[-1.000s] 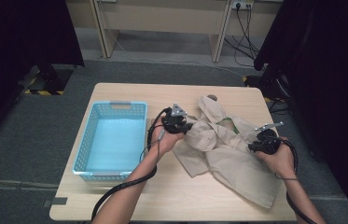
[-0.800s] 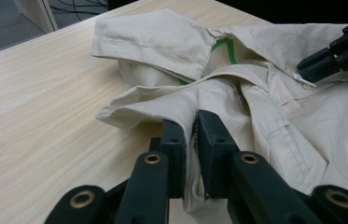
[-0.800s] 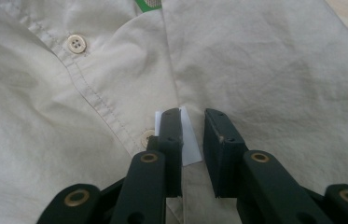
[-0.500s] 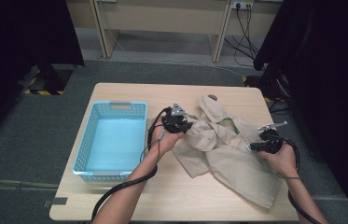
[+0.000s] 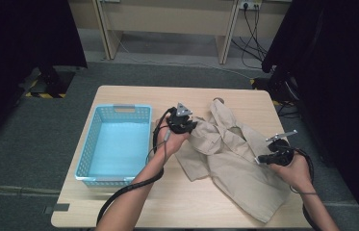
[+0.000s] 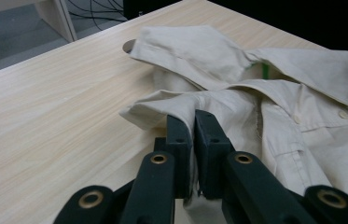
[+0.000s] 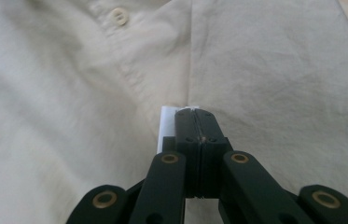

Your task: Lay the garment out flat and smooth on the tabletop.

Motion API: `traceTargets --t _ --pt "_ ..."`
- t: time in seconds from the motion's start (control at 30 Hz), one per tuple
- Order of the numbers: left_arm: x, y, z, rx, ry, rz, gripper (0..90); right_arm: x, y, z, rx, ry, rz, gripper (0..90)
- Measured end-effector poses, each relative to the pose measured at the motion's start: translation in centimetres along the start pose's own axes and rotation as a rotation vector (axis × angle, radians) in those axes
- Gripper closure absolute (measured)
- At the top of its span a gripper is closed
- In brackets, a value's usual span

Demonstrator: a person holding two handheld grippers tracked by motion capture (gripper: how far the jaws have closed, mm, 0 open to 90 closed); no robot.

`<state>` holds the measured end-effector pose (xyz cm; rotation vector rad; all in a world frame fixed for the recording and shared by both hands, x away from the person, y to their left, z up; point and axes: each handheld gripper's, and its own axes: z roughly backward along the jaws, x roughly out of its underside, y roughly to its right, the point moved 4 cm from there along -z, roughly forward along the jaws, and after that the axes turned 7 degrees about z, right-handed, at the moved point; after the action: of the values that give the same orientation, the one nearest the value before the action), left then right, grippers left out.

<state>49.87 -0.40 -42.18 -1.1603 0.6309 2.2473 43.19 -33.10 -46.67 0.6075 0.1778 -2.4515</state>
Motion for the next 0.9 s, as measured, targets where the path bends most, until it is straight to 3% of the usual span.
traceTargets --t 0.23,0.57,0.9 --pt "-0.7 -0.7 -0.1 -0.026 -0.002 0.011 85.0 1.7 -2.4 1.8 -0.070 -0.011 0.039 89.9" --pt "-1.3 -1.6 -0.5 -0.066 -0.017 0.018 84.4 2.2 -4.4 3.0 -0.174 0.030 0.043 90.0" --pt "-1.6 -1.3 -0.7 -0.070 -0.012 0.010 82.6 2.4 -9.1 3.6 -0.350 0.010 0.166 90.0"
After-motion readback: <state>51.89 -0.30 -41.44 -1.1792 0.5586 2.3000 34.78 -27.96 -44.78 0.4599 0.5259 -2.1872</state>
